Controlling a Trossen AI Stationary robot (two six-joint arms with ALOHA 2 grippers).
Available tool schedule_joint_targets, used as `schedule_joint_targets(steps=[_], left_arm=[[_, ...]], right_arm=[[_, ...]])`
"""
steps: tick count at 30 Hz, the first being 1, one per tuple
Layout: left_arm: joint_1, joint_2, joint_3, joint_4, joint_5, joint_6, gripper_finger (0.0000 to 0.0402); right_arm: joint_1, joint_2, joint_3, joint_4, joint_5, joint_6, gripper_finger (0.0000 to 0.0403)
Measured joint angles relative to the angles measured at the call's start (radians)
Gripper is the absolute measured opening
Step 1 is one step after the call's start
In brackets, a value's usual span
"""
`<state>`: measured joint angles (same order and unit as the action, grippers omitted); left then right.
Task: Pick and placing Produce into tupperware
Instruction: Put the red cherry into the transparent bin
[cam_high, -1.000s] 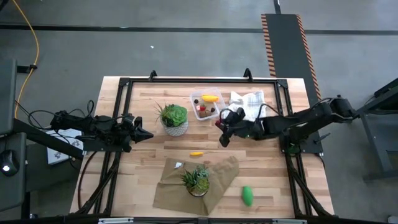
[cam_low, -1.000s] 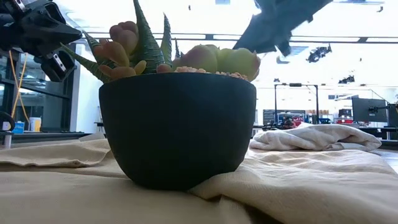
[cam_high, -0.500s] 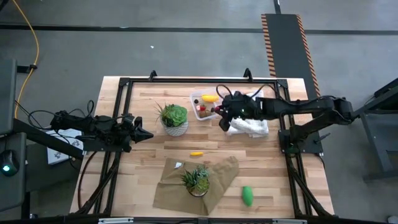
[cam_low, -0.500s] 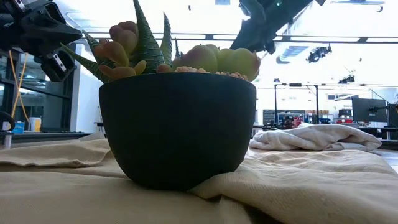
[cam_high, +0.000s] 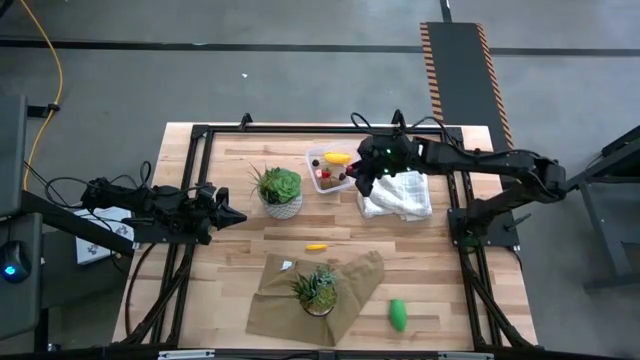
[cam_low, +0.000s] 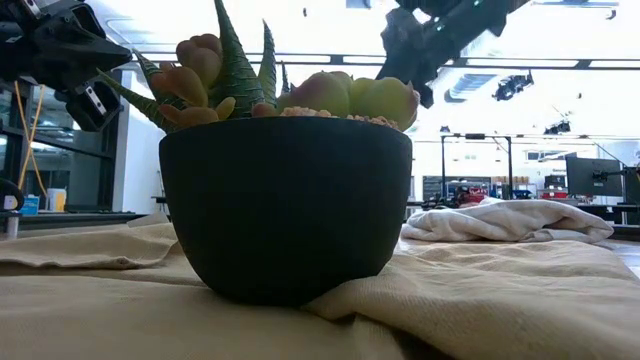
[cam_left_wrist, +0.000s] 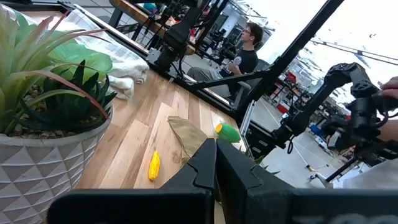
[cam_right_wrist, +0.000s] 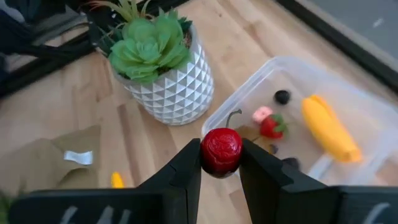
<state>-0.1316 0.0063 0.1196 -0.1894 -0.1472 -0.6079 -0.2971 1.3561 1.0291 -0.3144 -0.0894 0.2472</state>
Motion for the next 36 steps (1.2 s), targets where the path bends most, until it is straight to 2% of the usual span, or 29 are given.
schedule_joint_targets(steps=[5, 11, 22, 36], left_arm=[[0.0, 0.0, 0.0, -0.003, 0.0, 0.0, 0.0001], [0.0, 0.0, 0.0, -0.001, 0.0, 0.0, 0.0001], [0.0, 0.0, 0.0, -0.001, 0.0, 0.0, 0.0001], [0.0, 0.0, 0.0, 0.0, 0.0, 0.0, 0.0001]], right_arm=[[-0.069, 0.085, 0.053, -0.031, -0.165, 0.043, 0.0082], [-0.117, 0.221, 0.191, -0.101, -0.206, 0.034, 0.0082], [-0.13, 0.432, 0.422, -0.342, -0.198, -0.073, 0.0082], [-0.135, 0.551, 0.43, -0.4, -0.155, -0.073, 0.0082]])
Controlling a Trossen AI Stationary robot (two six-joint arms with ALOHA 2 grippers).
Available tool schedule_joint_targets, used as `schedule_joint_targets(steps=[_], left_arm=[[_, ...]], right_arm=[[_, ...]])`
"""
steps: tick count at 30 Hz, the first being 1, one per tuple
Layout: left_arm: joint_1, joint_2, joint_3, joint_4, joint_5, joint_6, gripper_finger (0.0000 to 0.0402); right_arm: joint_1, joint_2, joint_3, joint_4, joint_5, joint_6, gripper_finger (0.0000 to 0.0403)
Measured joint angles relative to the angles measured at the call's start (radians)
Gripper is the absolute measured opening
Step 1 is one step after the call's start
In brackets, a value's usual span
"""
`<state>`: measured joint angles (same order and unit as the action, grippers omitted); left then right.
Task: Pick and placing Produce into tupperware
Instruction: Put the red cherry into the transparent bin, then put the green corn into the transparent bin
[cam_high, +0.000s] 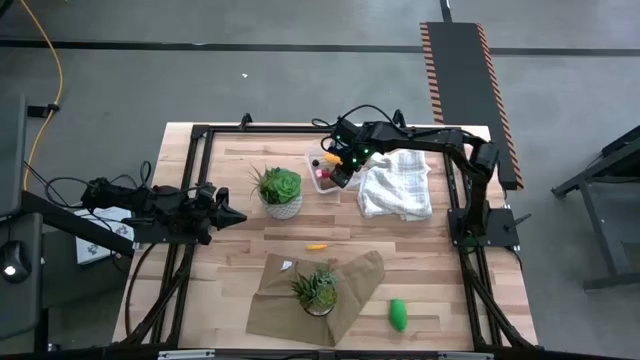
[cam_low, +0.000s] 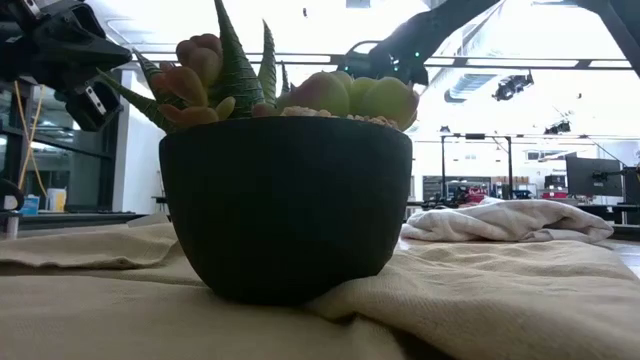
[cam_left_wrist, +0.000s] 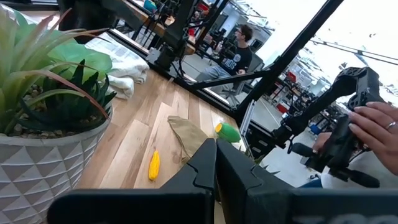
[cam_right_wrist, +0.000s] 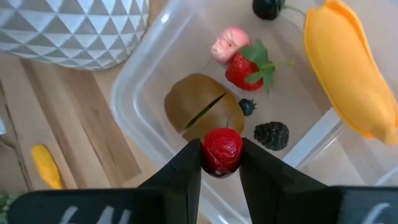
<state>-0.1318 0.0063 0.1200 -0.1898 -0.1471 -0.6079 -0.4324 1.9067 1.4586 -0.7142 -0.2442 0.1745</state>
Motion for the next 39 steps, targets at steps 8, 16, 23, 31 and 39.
schedule_joint_targets(steps=[8, 16, 23, 31, 39], left_arm=[[0.0, 0.0, 0.0, 0.0, 0.0, 0.0, 0.0001], [0.0, 0.0, 0.0, 0.0, 0.0, 0.0, 0.0001], [0.0, 0.0, 0.0, 0.0, 0.0, 0.0, 0.0001], [0.0, 0.0, 0.0, 0.0, 0.0, 0.0, 0.0001], [0.0, 0.0, 0.0, 0.0, 0.0, 0.0, 0.0001]], right_arm=[[0.0, 0.021, 0.0, 0.007, 0.037, 0.004, 0.0083], [0.0, 0.021, 0.0, 0.022, 0.086, 0.046, 0.0103], [0.0, 0.021, 0.0, 0.031, 0.082, 0.053, 0.0133], [0.0, 0.02, 0.0, 0.041, 0.082, 0.086, 0.0135], [-0.005, -0.063, -0.001, 0.164, 0.091, 0.172, 0.0135]])
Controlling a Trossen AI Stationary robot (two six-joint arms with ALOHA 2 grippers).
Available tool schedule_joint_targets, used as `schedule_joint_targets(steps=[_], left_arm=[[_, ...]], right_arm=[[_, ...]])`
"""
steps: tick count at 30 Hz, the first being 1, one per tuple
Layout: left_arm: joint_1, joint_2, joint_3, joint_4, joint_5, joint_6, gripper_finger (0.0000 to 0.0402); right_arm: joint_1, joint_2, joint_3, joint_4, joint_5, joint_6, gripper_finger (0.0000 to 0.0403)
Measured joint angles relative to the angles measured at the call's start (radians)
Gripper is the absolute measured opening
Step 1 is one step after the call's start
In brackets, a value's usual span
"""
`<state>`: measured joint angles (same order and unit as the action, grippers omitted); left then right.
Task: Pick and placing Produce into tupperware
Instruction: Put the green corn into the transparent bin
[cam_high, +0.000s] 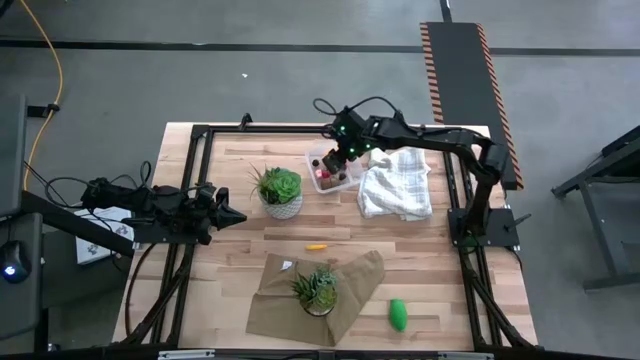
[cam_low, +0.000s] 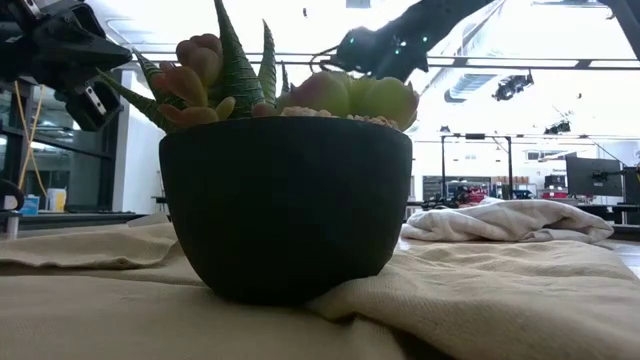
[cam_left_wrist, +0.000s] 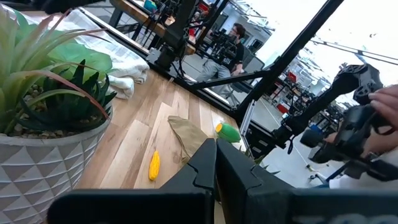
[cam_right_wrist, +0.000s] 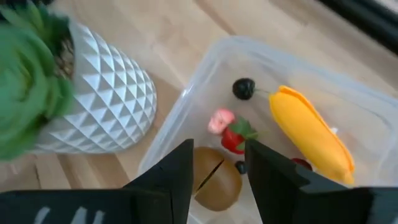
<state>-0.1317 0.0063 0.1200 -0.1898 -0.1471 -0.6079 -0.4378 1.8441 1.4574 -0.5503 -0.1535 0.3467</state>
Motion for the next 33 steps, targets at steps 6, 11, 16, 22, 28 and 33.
schedule_joint_targets(steps=[6, 11, 16, 22, 28, 33], left_arm=[[0.0, 0.0, 0.0, 0.0, 0.0, 0.0, 0.0001], [0.0, 0.0, 0.0, 0.0, 0.0, 0.0, 0.0001], [0.0, 0.0, 0.0, 0.0, 0.0, 0.0, 0.0001], [0.0, 0.0, 0.0, 0.0, 0.0, 0.0, 0.0001], [0.0, 0.0, 0.0, 0.0, 0.0, 0.0, 0.0001], [0.0, 0.0, 0.0, -0.001, 0.0, 0.0, 0.0001]], right_arm=[[0.023, -0.059, 0.0, -0.021, 0.019, 0.04, 0.0135], [0.074, -0.112, 0.0, -0.037, -0.02, 0.049, 0.0135], [0.149, -0.17, 0.0, -0.07, -0.029, 0.048, 0.0135], [0.244, -0.219, 0.0, -0.115, -0.004, 0.046, 0.0135], [0.349, -0.239, 0.0, -0.176, 0.135, 0.092, 0.0135], [0.456, -0.247, 0.0, -0.251, 0.336, 0.149, 0.0135]])
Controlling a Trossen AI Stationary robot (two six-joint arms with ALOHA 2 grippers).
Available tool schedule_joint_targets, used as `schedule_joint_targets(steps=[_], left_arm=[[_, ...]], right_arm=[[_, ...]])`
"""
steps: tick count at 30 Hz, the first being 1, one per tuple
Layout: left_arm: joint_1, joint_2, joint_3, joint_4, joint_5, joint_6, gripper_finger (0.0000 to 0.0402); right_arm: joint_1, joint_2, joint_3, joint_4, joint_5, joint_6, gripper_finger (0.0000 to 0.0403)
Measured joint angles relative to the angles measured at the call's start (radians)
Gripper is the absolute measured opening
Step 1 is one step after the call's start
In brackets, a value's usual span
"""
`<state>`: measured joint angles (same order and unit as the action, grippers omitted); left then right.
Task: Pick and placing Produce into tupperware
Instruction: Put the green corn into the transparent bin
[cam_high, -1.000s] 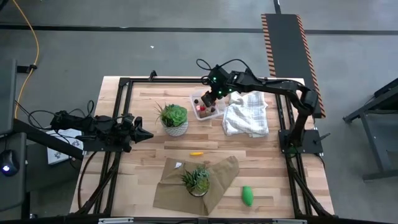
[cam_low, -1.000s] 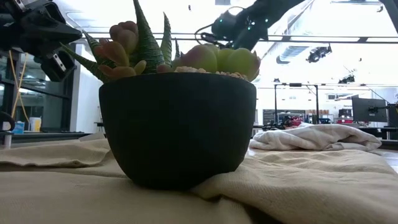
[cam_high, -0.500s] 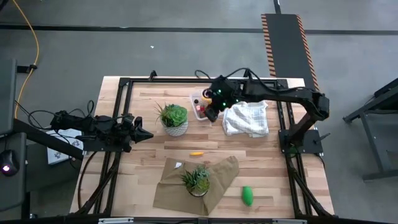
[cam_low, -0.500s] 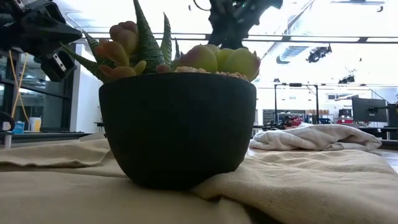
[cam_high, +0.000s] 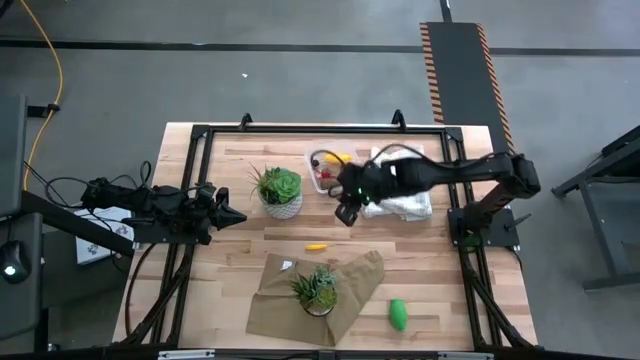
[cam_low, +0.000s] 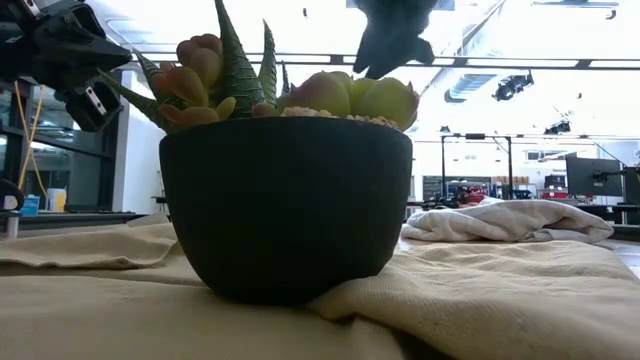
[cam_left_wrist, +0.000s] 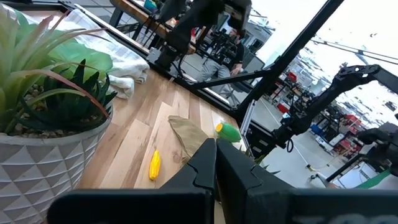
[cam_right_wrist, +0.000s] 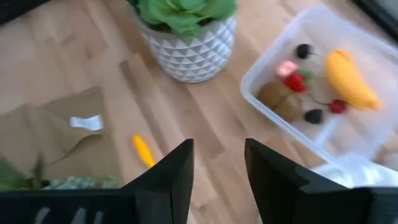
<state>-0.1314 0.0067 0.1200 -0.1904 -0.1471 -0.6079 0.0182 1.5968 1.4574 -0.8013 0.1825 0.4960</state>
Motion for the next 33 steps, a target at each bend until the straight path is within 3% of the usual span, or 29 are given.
schedule_joint_targets(steps=[5, 16, 26, 33], left_arm=[[0.0, 0.0, 0.0, 0.001, 0.0, 0.0, 0.0001], [0.0, 0.0, -0.001, -0.001, 0.0, 0.0, 0.0001], [0.0, 0.0, -0.001, 0.0, 0.0, 0.0, 0.0001], [0.0, 0.0, -0.001, 0.001, 0.0, 0.0, 0.0001]], right_arm=[[0.123, -0.018, 0.0, -0.057, 0.184, 0.171, 0.0135], [0.402, -0.034, 0.0, -0.228, 0.287, 0.589, 0.0135], [0.587, -0.033, 0.0, -0.401, 0.287, 0.998, 0.0135], [0.64, -0.033, 0.0, -0.411, 0.213, 1.141, 0.0135]])
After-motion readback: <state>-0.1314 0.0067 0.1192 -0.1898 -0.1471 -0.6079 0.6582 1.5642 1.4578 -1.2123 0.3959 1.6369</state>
